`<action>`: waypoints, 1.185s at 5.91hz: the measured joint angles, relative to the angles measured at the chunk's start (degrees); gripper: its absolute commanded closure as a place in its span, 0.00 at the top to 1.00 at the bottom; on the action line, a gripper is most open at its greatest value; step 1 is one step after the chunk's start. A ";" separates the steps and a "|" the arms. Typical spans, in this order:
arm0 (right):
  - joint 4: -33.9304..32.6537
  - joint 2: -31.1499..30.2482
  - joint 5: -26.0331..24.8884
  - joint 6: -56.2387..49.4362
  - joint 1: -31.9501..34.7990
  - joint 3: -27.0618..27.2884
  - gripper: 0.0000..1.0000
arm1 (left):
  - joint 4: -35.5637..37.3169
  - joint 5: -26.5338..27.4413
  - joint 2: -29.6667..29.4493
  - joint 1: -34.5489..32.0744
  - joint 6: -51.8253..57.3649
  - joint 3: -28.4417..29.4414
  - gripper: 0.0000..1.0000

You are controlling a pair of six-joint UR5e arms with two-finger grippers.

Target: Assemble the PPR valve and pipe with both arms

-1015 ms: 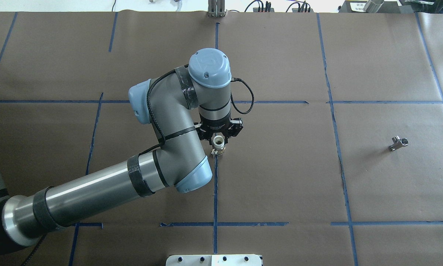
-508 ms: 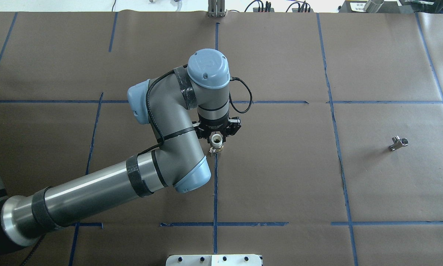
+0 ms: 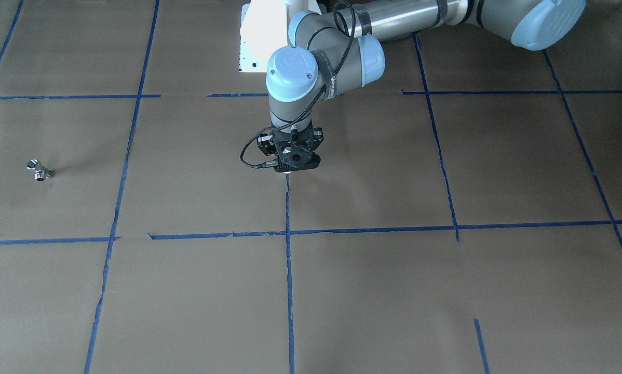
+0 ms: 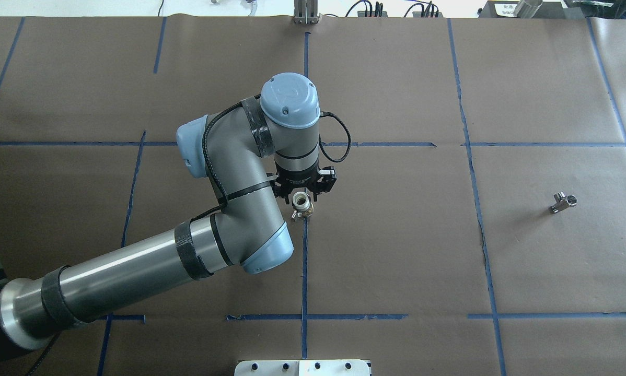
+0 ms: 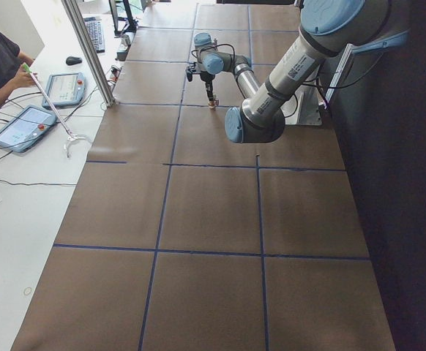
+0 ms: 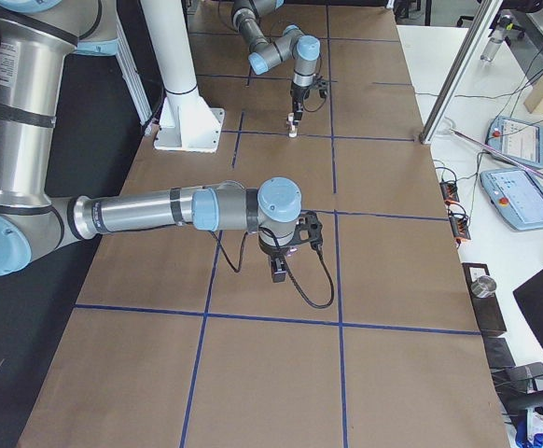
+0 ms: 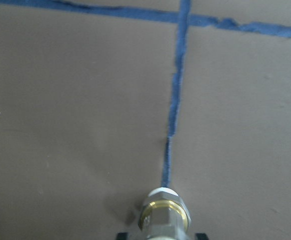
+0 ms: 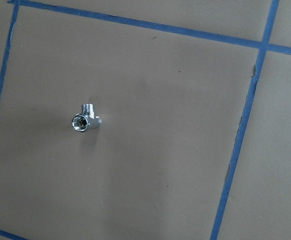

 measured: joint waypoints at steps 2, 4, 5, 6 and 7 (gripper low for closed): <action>-0.26 -0.10 0.11 0.76 0.00 -0.45 1.00 | 0.01 -0.07 0.16 -0.10 -0.34 -1.29 1.00; 0.11 -0.08 -0.01 3.20 -0.75 -0.89 1.00 | 0.06 -0.09 3.12 -0.28 -0.44 -7.57 1.00; 1.23 0.12 -0.27 5.15 -2.69 -0.68 1.00 | 0.09 -0.09 6.12 -0.51 -0.48 -12.96 1.00; 5.78 0.38 -0.92 11.32 -6.42 -0.49 1.00 | 0.14 -0.09 9.23 -0.90 -0.51 -18.02 1.00; 14.66 0.57 -4.15 23.20 -12.82 -0.56 1.00 | 0.15 -0.11 12.87 -1.29 -0.53 -23.12 1.00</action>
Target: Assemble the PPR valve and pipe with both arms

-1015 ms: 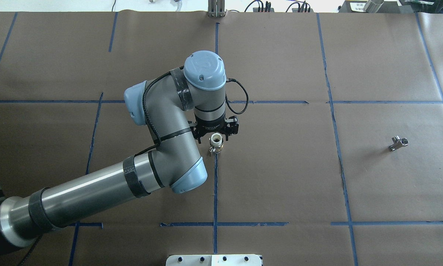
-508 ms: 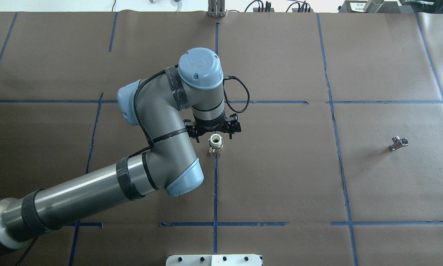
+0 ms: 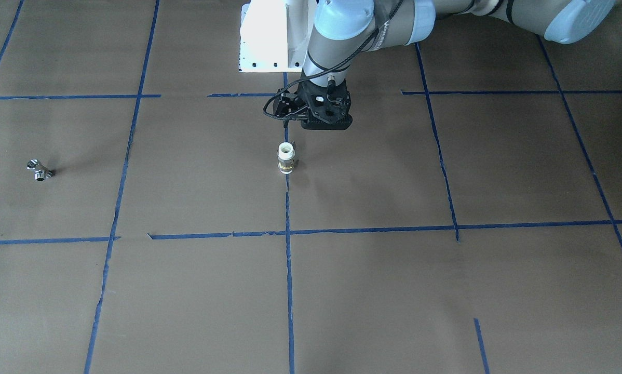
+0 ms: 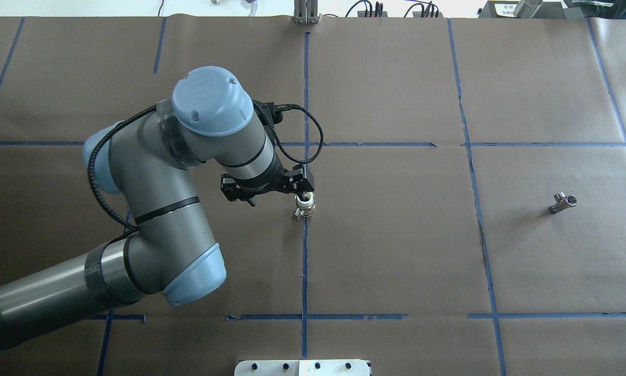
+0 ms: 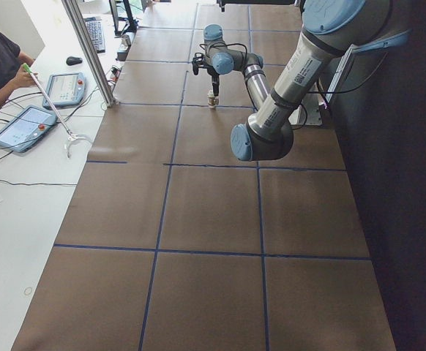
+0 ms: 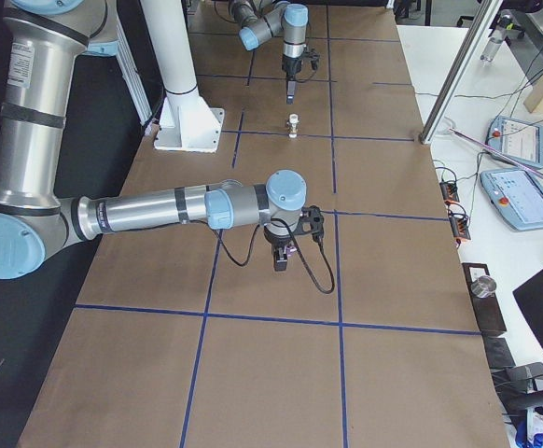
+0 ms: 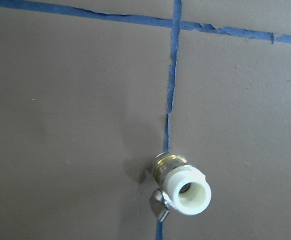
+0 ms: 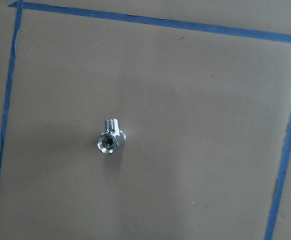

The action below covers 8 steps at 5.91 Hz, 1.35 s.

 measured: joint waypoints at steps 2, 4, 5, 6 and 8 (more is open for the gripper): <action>12.70 3.26 -8.78 16.58 -11.31 -3.01 1.00 | 0.01 -0.12 5.37 -0.66 0.06 -6.63 1.00; 14.60 7.75 -10.30 18.64 -13.96 -8.70 0.99 | 0.01 -0.15 6.21 -0.72 0.04 -7.53 1.00; 14.73 8.29 -10.36 18.63 -14.65 -9.94 0.99 | 0.01 -0.13 6.24 -0.74 0.06 -7.56 1.00; 14.77 8.43 -10.38 18.52 -15.24 -10.87 0.99 | -0.02 -0.09 6.26 -0.78 0.08 -7.58 1.00; 14.76 8.41 -10.41 18.50 -16.20 -12.43 0.96 | -0.08 -0.06 6.26 -0.80 0.08 -7.59 1.00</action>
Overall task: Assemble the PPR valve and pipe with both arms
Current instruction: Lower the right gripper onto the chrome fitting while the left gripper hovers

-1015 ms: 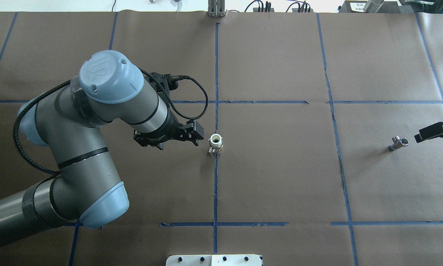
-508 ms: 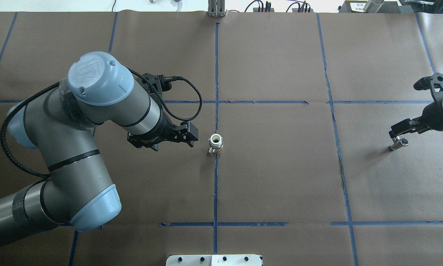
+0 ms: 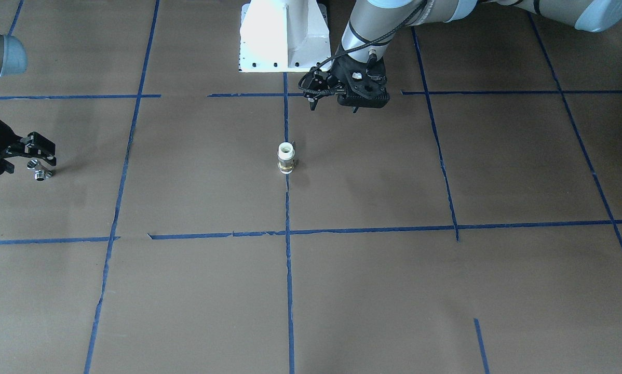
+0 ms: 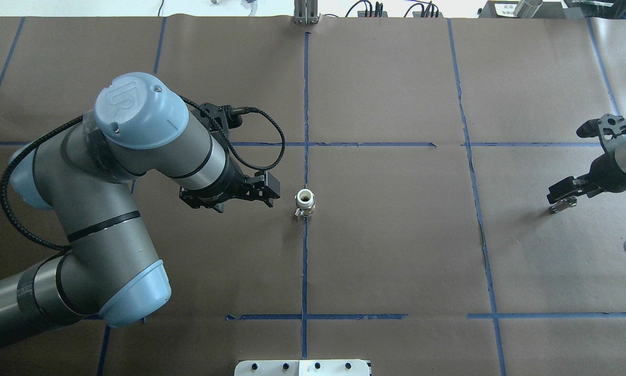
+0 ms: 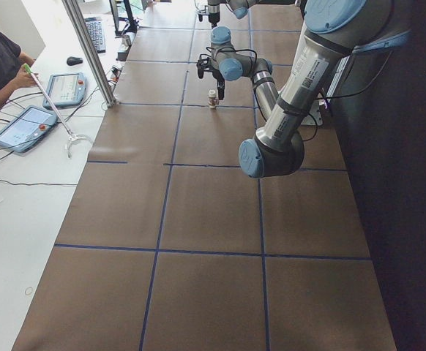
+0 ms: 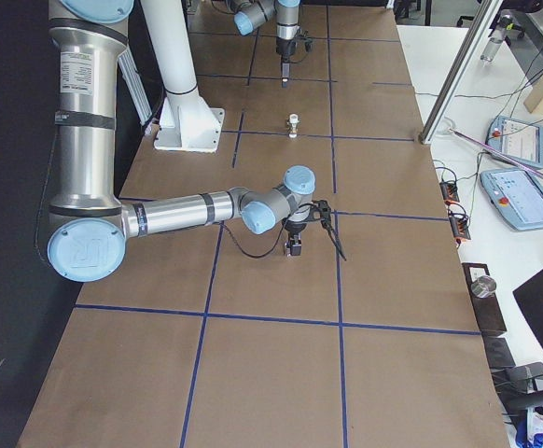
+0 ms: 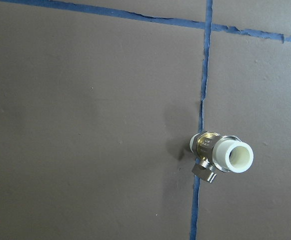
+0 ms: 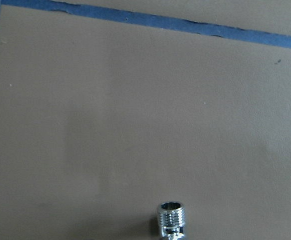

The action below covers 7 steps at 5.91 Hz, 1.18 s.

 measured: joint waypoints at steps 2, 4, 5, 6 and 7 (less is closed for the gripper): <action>-0.06 -0.17 -0.03 0.04 -0.60 -0.28 0.75 | 0.00 0.07 0.00 0.00 0.00 -0.07 1.00; -0.04 -0.17 0.02 0.23 -0.68 -0.65 0.57 | -0.01 0.09 -0.04 0.00 0.00 -0.09 1.00; 0.00 -0.17 0.05 0.26 -0.68 -0.75 0.35 | -0.01 0.09 -0.02 0.00 0.00 -0.09 1.00; -0.01 -0.20 0.09 0.22 -0.69 -0.78 0.13 | -0.01 0.09 -0.01 0.00 0.00 -0.09 1.00; -0.05 -0.26 0.11 0.14 -0.69 -0.80 0.00 | -0.01 0.09 0.00 0.00 0.00 -0.09 1.00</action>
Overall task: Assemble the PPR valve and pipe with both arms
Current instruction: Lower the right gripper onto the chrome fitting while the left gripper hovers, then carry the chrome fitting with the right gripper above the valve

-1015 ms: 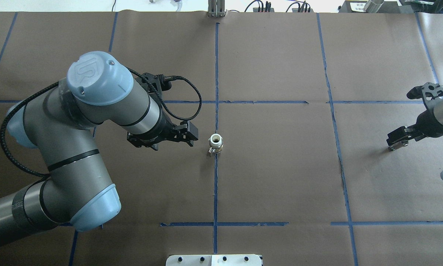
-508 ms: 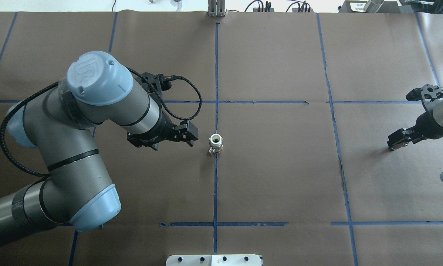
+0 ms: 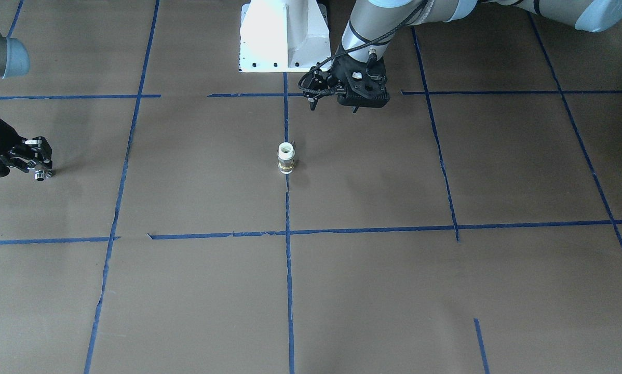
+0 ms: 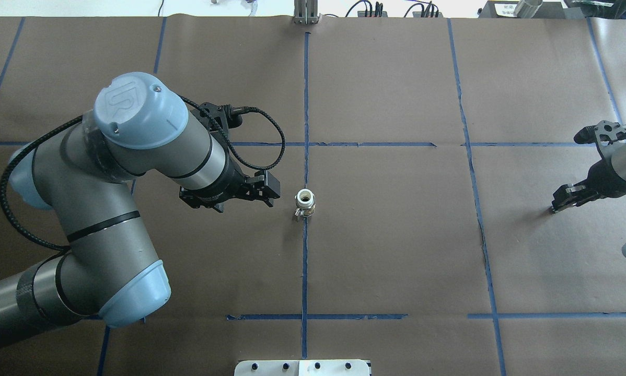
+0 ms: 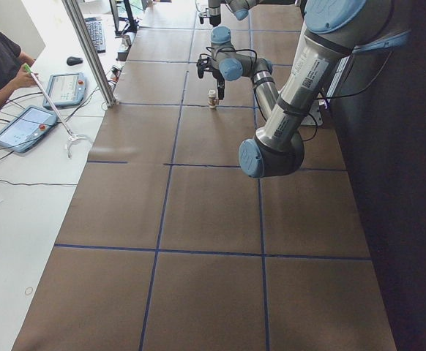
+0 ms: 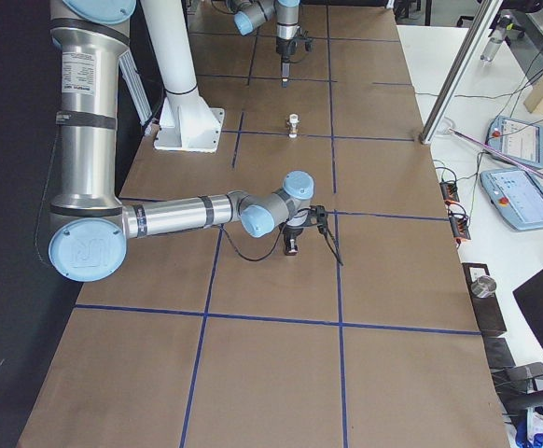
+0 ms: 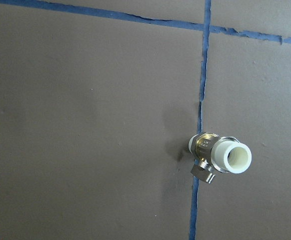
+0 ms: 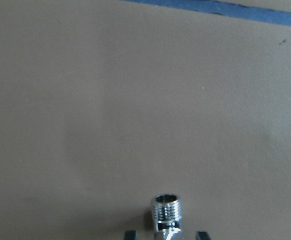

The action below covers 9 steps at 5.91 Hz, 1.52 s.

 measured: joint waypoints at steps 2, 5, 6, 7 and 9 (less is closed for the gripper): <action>0.02 0.03 0.12 0.53 0.10 1.19 0.00 | 0.00 0.00 0.00 -0.04 0.00 0.00 1.00; -2.42 8.15 0.50 22.18 -1.93 10.83 0.00 | 0.00 -0.03 0.38 -0.15 0.07 -0.51 1.00; -2.62 13.75 -0.05 33.65 -4.62 12.12 0.00 | -0.03 -0.07 1.45 -0.16 0.23 -1.15 1.00; -2.84 19.42 -1.16 44.01 -8.10 12.60 0.00 | -0.07 -0.06 2.86 -0.17 0.43 -2.01 1.00; -8.05 31.09 -10.65 57.85 -17.91 12.08 0.00 | -0.09 -0.01 5.11 -0.18 0.66 -2.97 1.00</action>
